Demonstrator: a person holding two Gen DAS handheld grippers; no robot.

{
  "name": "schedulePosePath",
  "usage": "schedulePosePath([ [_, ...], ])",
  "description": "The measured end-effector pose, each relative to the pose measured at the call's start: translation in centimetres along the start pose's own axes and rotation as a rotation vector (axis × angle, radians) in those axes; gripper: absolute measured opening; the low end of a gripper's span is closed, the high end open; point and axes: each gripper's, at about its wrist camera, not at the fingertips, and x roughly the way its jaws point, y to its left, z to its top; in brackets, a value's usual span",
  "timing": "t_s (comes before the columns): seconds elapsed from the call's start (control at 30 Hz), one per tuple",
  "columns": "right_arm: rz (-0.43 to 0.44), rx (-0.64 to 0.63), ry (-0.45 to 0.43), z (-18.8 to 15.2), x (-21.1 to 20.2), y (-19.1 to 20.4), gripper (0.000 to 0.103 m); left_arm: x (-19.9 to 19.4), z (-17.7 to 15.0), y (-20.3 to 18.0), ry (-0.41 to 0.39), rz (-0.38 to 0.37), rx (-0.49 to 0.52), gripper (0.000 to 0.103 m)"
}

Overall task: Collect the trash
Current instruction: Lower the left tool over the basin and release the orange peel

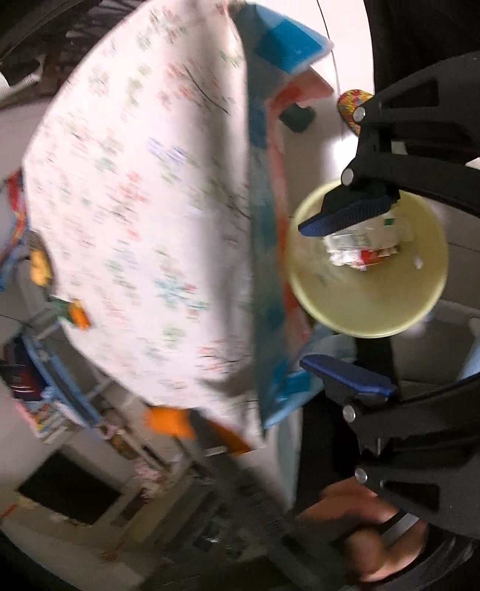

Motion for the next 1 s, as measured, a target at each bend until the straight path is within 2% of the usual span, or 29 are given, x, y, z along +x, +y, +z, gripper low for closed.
schedulePosePath([
  [0.13, 0.0, 0.022, -0.082, 0.4, -1.7, -0.4, 0.065, -0.1, -1.3, -0.5, 0.033, -0.048, 0.015, 0.02],
  [0.23, -0.01, 0.034, -0.129, 0.6, -2.6, -0.7, 0.066, 0.0, -2.2, -0.9, 0.071, -0.114, 0.022, 0.02],
  [0.47, -0.007, 0.069, -0.157, 0.8, -2.9, -1.4, 0.069, 1.7, -4.5, -2.4, 0.215, -0.225, 0.069, 0.02],
  [0.57, -0.004, 0.067, -0.165, 0.9, -3.0, -1.2, 0.069, 2.0, -5.1, -3.2, 0.239, -0.22, 0.109, 0.024],
  [0.67, -0.002, 0.069, -0.173, 0.9, -3.3, -1.3, 0.069, 1.6, -5.0, -3.3, 0.215, -0.217, 0.114, 0.033],
  [0.83, -0.006, 0.074, -0.188, 0.8, -3.5, -1.4, 0.069, 0.0, -3.5, -2.2, 0.11, -0.222, 0.057, 0.044],
  [1.0, -0.009, 0.064, -0.183, 0.9, -3.2, -1.1, 0.069, -1.2, -2.3, -0.5, 0.016, -0.164, -0.022, 0.051],
])
